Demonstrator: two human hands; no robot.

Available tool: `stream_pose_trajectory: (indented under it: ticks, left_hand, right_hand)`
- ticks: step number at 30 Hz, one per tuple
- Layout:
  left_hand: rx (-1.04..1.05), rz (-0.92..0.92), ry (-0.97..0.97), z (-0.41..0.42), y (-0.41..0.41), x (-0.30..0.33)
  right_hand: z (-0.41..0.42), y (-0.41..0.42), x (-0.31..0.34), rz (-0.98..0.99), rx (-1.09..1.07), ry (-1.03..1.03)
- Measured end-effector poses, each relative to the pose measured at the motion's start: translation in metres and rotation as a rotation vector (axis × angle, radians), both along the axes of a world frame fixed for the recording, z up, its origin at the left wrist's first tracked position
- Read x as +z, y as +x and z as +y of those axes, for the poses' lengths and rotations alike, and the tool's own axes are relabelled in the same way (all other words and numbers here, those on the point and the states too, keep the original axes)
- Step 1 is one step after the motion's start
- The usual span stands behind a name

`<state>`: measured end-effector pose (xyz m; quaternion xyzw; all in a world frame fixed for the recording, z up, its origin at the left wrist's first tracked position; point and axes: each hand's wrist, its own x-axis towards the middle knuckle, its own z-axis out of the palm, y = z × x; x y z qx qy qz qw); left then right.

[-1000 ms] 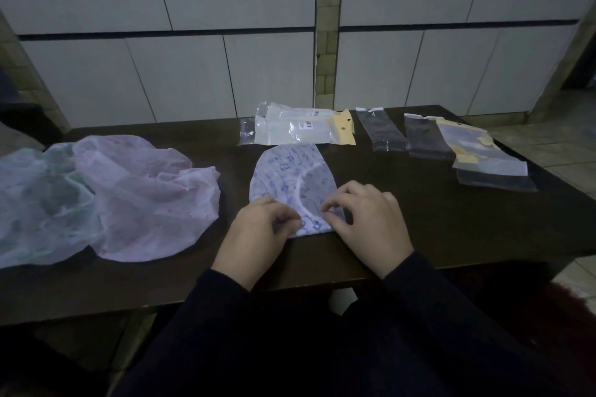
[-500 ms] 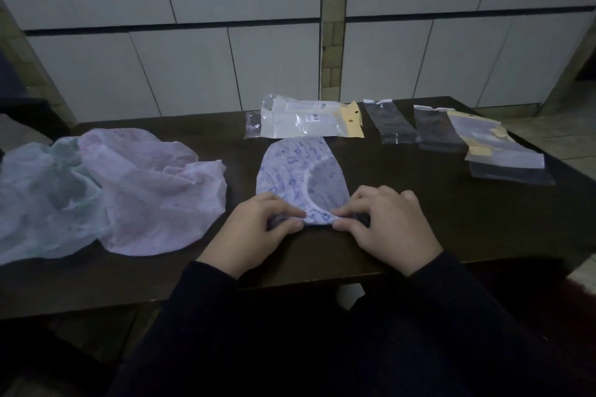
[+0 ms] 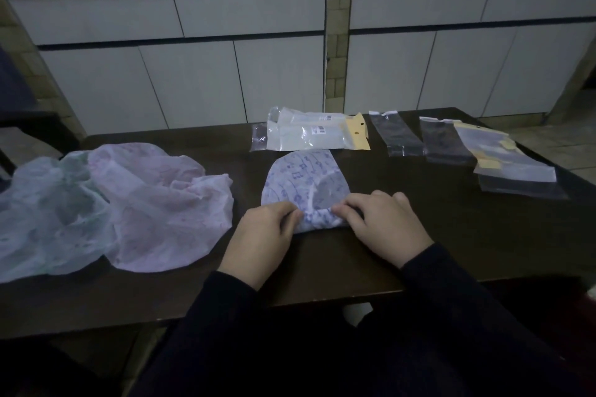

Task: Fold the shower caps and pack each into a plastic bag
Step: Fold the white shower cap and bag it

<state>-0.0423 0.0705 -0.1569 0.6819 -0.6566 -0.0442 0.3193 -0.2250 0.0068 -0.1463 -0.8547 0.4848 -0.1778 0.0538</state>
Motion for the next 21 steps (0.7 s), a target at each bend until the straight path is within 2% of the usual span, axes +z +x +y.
stream_pose_trajectory:
  ticks: [4, 8, 13, 18, 21]
  left_hand:
    - [0.056, -0.061, -0.038, -0.007, -0.001, -0.005]
    - [0.029, 0.045, -0.071, -0.004, -0.001, -0.006]
    - [0.009, 0.062, -0.099, -0.005, 0.0, -0.01]
    - [0.002, -0.029, -0.098, -0.002, 0.002, -0.012]
    - [-0.061, -0.006, -0.053, 0.004, 0.007, -0.01]
  right_hand:
    - [-0.002, 0.006, -0.006, -0.001, -0.06, -0.054]
    - [0.0, 0.008, -0.01, -0.02, -0.094, -0.137]
    - [0.002, 0.008, -0.009, -0.109, -0.065, -0.375]
    - [0.006, 0.005, -0.008, -0.048, -0.007, -0.32]
    - [0.007, -0.005, -0.003, -0.019, -0.005, -0.174]
